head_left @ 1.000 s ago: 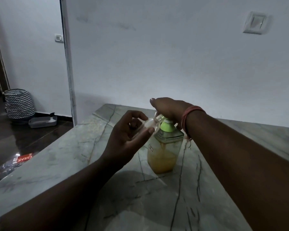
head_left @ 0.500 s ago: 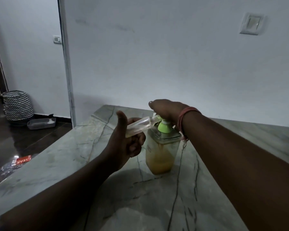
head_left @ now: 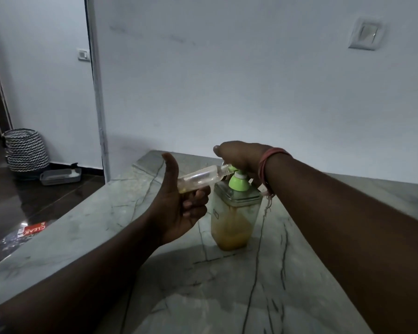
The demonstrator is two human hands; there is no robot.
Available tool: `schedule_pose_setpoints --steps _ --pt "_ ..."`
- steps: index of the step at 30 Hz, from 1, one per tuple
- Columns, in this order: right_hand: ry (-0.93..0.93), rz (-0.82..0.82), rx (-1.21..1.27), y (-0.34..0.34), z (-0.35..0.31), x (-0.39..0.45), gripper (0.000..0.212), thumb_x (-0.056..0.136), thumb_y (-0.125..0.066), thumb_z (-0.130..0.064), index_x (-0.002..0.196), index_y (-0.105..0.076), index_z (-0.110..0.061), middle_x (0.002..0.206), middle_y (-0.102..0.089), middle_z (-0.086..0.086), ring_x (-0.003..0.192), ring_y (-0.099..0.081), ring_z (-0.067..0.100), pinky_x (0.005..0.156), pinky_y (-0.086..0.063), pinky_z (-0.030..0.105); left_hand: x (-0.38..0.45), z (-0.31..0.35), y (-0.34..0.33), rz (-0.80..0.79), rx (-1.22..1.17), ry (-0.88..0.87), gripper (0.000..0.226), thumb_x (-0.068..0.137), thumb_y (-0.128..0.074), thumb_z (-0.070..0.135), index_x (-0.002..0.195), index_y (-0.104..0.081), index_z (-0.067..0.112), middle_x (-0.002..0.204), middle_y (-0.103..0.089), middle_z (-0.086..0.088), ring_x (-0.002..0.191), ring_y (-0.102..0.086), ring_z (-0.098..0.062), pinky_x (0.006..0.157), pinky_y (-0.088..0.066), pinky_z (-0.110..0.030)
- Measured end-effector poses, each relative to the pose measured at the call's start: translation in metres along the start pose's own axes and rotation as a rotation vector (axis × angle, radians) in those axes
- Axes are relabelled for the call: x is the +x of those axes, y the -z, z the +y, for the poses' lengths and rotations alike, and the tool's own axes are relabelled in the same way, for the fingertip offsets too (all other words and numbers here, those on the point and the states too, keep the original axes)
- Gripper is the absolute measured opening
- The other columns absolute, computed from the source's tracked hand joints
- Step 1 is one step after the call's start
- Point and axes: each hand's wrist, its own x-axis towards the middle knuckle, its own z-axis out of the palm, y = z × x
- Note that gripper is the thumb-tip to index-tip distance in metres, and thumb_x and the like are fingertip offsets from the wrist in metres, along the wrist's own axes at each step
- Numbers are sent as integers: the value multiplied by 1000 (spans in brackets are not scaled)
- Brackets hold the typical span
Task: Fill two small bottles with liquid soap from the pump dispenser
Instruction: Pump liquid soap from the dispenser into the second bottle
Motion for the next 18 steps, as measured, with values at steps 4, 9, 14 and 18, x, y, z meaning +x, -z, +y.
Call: schedule_pose_setpoints --steps 4,9,14,18 --pt "2 15 10 -2 6 3 32 96 -33 -24 88 -55 -3 89 -58 14 78 -52 25 78 -37 29 -1 -2 6 -13 176 55 100 75 -33 98 97 -71 7 59 -53 -5 38 -34 -6 36 -31 -17" --pt "16 91 28 -2 -2 -6 41 97 -37 0 60 -28 -15 73 -39 6 62 -36 16 56 -32 24 1 4 6 -10 286 71 75 90 -47 80 76 -65 8 53 -54 -4 33 -38 -8 35 -29 -19" --pt "-8 -86 41 10 3 -10 32 98 -31 -27 81 -50 -8 71 -55 17 53 -47 21 58 -40 27 -2 -4 1 20 347 18 51 82 -65 59 77 -70 8 55 -53 -9 35 -37 -12 40 -27 -22" --pt "39 -50 -30 10 -1 -14 42 101 -27 -20 128 -48 5 109 -59 25 80 -53 24 77 -41 30 2 -7 3 89 425 -150 46 88 -64 58 85 -76 13 53 -51 -5 36 -36 -10 39 -30 -19"
